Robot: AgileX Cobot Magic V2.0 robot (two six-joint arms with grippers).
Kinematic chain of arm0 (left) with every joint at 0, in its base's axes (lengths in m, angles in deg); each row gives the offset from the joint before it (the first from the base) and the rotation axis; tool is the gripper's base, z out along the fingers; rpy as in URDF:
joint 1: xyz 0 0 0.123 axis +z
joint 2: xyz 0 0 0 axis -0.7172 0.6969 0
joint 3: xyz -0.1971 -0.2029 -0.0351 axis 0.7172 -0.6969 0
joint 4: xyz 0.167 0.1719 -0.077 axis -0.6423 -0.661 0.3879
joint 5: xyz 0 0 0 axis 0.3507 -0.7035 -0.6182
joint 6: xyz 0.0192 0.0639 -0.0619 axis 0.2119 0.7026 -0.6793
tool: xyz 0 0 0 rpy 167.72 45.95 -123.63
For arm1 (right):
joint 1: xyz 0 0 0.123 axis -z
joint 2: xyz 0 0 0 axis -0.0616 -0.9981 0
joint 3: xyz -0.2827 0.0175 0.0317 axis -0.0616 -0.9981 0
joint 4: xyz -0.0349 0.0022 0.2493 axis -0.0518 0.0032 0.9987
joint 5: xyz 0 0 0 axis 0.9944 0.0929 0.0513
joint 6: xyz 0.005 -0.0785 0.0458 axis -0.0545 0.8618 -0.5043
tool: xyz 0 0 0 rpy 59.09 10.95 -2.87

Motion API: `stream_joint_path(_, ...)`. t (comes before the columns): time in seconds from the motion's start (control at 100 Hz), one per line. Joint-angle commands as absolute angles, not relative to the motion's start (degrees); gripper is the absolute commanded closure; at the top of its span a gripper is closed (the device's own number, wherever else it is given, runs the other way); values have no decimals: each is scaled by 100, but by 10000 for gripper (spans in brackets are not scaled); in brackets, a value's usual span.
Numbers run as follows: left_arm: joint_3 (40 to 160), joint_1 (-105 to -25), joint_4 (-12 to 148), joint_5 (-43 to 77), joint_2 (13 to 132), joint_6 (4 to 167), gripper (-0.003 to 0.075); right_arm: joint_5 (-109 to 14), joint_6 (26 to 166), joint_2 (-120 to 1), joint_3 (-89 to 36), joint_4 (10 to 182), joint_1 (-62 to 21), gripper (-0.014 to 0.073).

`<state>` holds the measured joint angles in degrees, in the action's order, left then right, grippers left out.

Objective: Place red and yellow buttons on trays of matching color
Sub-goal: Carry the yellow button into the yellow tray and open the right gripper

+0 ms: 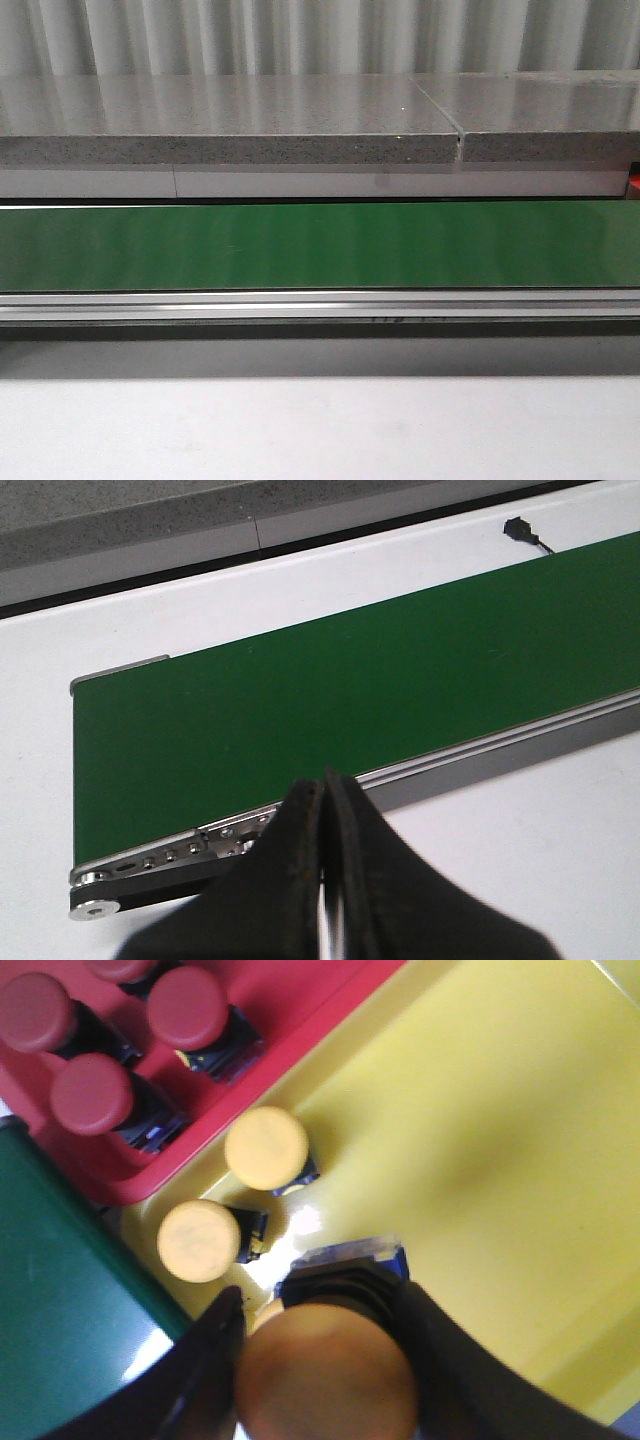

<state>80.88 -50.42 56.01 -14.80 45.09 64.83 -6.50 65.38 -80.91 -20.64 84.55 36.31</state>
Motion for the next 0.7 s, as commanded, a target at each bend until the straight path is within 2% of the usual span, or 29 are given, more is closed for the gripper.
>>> stream_joint_path(0.0, 8245, -5086, 5736, -1105, 4522, 6465, 741, -1046, 6430, -7893, -2019, 8431, 3771, 463)
stream_joint_path(0.26, 8245, -5086, 5736, -1105, 4522, 6465, 741, -1327, 6321, -8018, -2266, 8424, 3836, 463)
stream_joint_path(0.69, 8245, -5086, 5736, -1105, 4522, 6465, 741, -1559, 6315, -8961, -2278, 8669, 3836, 463)
